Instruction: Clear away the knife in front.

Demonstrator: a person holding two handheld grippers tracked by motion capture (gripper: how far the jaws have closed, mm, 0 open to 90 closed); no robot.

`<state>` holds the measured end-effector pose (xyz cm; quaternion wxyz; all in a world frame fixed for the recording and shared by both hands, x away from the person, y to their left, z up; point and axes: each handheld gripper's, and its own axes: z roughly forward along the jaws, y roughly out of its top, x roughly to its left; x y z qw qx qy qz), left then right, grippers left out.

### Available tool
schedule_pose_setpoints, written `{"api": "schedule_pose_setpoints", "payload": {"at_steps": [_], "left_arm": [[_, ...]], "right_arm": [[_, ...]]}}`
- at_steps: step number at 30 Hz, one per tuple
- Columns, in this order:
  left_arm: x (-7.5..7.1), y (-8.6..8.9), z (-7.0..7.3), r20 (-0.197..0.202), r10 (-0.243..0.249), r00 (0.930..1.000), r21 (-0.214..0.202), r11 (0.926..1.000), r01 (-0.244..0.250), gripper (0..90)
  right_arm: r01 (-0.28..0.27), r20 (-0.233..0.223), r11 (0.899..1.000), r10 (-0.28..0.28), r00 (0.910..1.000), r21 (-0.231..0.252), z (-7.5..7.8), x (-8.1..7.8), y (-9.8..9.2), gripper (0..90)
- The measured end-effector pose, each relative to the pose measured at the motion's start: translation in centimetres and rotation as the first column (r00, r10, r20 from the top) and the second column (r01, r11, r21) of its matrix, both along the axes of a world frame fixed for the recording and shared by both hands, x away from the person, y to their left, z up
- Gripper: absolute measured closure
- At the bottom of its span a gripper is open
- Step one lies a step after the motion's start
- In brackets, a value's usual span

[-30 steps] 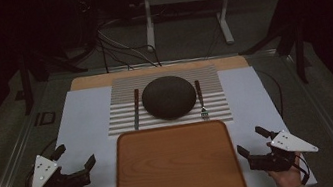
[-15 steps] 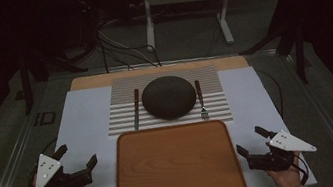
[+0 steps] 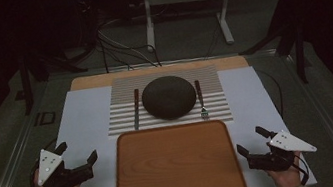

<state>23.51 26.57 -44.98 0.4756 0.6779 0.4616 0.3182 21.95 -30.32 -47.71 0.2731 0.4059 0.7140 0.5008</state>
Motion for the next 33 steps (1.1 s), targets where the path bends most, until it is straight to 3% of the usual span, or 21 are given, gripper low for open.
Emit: {"api": "schedule_pose_setpoints", "payload": {"at_steps": [4, 13, 33], "left_arm": [[0.5, -0.2, -0.1, -0.016, -0.005, 0.9999, 0.004, 1.0, 0.005, 0.0], [1.3, -0.4, 0.8, -0.001, -0.016, 0.9999, 0.011, 0.9998, 0.016, 0.0], [3.9, -1.1, 1.9, -0.006, -0.014, 0.9999, 0.017, 0.9998, 0.014, 0.0]], "right_arm": [[0.008, 0.001, 1.0, -0.008, 1.0, 0.005, 0.0, 0.0, -0.1, 7.9], [0.014, 0.002, 1.0, -0.014, 0.9999, 0.01, 0.0, 0.0, -0.2, 7.9], [0.022, -0.002, 1.0, -0.022, 0.9998, 0.009, 0.0, 0.0, -0.2, 7.9]]}}
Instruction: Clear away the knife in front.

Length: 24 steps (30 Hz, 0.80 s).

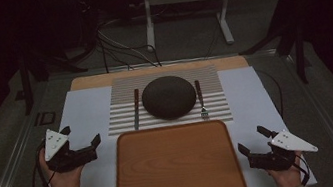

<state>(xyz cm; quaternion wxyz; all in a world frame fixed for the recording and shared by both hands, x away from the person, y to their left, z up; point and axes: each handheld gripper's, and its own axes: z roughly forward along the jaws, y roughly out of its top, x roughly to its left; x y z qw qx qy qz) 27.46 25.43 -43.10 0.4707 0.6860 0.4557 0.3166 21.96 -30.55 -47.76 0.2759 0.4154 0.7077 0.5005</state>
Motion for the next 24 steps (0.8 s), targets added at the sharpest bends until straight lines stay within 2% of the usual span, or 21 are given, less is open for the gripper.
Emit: {"api": "schedule_pose_setpoints", "payload": {"at_steps": [13, 24], "left_arm": [[1.8, -0.9, 0.2, -0.004, -0.001, 1.0, 0.008, 1.0, 0.001, 0.0], [3.6, -2.3, 0.3, -0.017, -0.019, 0.9997, 0.03, 0.9994, 0.019, 0.0]], "right_arm": [[0.002, 0.001, 1.0, -0.002, 1.0, -0.001, 0.0, 0.0, -0.1, 7.9], [0.002, 0.001, 1.0, -0.002, 1.0, -0.002, 0.0, 0.0, -0.1, 7.9]]}}
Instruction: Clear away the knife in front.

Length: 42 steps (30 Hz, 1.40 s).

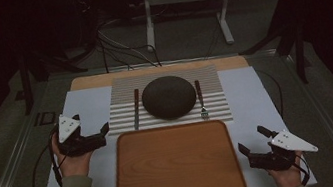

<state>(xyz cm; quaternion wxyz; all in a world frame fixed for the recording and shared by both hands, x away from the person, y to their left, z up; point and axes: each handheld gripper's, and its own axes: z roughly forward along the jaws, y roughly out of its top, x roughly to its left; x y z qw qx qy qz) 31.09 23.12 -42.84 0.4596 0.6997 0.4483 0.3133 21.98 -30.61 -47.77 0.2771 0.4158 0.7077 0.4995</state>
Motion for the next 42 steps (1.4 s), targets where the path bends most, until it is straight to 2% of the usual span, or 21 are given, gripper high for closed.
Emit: {"api": "schedule_pose_setpoints", "payload": {"at_steps": [22, 42], "left_arm": [[3.4, -2.3, 0.1, -0.038, -0.01, 0.9992, 0.054, 0.9985, 0.012, 0.0], [5.8, -4.0, -0.6, -0.07, -0.014, 0.9974, 0.07, 0.9973, 0.019, 0.0]], "right_arm": [[-0.001, -0.002, 1.0, 0.001, 1.0, 0.0, 0.0, 0.0, 0.0, 7.9], [-0.004, -0.002, 1.0, 0.004, 1.0, -0.001, 0.0, 0.0, 0.0, 7.9]]}}
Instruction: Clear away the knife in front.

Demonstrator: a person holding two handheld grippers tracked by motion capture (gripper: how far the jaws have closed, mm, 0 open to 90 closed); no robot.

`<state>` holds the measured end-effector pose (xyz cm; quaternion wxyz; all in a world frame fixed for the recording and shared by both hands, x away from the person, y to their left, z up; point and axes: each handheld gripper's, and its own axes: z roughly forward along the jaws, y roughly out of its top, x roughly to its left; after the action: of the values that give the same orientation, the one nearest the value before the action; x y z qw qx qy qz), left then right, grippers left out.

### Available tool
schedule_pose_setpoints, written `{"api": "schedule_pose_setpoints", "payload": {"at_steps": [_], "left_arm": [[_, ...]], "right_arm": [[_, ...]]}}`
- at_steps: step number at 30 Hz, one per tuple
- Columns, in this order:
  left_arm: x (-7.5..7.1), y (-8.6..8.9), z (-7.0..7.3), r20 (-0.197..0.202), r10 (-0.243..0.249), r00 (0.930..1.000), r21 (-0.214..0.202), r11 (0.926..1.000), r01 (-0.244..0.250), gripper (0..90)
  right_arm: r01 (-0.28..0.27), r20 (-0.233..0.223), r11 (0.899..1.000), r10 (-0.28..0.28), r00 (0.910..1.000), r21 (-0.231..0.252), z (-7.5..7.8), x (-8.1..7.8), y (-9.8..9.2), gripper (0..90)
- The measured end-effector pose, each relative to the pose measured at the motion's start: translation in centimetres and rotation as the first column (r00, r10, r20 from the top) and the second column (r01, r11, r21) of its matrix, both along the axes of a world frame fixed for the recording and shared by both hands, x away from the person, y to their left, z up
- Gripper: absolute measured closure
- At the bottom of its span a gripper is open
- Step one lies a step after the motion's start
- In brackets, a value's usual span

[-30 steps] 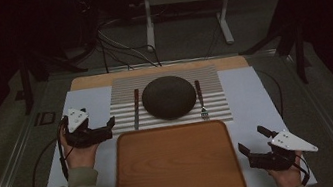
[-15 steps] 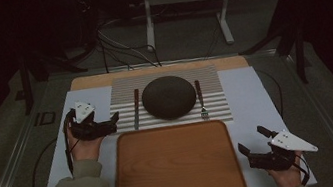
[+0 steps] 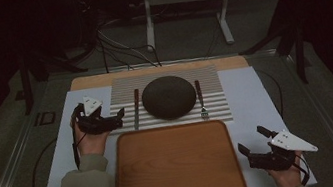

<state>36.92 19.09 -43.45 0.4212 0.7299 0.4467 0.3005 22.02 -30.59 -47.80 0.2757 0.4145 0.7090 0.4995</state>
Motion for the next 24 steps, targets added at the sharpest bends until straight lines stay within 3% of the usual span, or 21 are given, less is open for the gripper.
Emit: {"api": "schedule_pose_setpoints", "payload": {"at_steps": [24], "left_arm": [[2.5, -2.0, -0.7, -0.016, 0.0, 0.9999, 0.011, 0.9999, 0.0, 0.0]], "right_arm": [[-0.003, 0.001, 1.0, 0.003, 1.0, -0.005, 0.0, 0.0, 0.1, 7.9]]}}
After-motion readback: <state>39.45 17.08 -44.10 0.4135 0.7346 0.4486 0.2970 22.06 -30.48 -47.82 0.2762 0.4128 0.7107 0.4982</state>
